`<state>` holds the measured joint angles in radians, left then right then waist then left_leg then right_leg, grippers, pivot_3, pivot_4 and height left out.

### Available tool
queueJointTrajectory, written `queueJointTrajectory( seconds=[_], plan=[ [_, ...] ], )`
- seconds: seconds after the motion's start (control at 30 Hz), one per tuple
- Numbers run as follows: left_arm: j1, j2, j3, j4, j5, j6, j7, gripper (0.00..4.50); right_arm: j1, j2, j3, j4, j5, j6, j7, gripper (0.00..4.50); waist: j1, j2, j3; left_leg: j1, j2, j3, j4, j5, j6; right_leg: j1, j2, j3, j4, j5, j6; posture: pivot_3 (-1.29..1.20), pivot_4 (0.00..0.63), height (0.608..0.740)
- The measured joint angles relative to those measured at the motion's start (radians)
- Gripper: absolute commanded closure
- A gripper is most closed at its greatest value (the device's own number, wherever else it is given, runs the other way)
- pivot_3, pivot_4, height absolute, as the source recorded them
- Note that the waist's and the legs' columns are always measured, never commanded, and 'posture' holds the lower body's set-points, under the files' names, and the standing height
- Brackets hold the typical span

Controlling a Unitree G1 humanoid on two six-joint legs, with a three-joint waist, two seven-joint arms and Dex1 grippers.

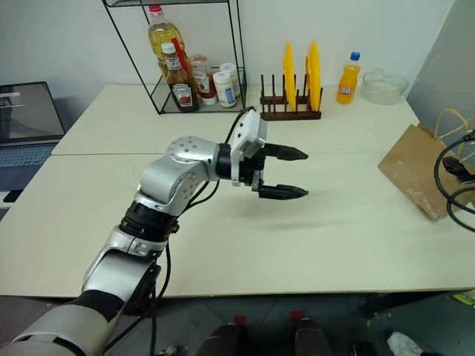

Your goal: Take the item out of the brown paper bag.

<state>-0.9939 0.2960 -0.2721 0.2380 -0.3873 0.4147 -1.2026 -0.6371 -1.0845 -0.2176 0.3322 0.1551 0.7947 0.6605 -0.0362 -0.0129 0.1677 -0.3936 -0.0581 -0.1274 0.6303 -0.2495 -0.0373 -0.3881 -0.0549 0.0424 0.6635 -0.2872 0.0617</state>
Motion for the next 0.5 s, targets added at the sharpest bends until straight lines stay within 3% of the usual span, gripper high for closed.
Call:
queueJointTrajectory(
  seconds=[0.2,0.5],
  plan=[
    [-0.008,-0.012,0.001,0.029,0.014,-0.008,-0.016,0.01,-0.269,0.002,0.193,0.316,-0.127,-0.125,0.055,0.00,-0.003,0.007,0.005,-0.002,0.000,0.001,0.000,0.002,-0.004,-0.002,0.000,0.001,0.001,0.000,0.000,0.00,0.150,0.740],
    [0.026,-0.015,0.002,-0.066,0.010,0.036,-0.003,0.01,-0.497,0.125,0.247,0.691,-0.223,-0.222,-0.047,0.00,0.001,0.007,0.005,-0.004,-0.001,0.000,0.000,0.002,-0.004,-0.004,-0.001,0.001,0.000,0.000,0.000,0.00,0.150,0.740]
  ],
)
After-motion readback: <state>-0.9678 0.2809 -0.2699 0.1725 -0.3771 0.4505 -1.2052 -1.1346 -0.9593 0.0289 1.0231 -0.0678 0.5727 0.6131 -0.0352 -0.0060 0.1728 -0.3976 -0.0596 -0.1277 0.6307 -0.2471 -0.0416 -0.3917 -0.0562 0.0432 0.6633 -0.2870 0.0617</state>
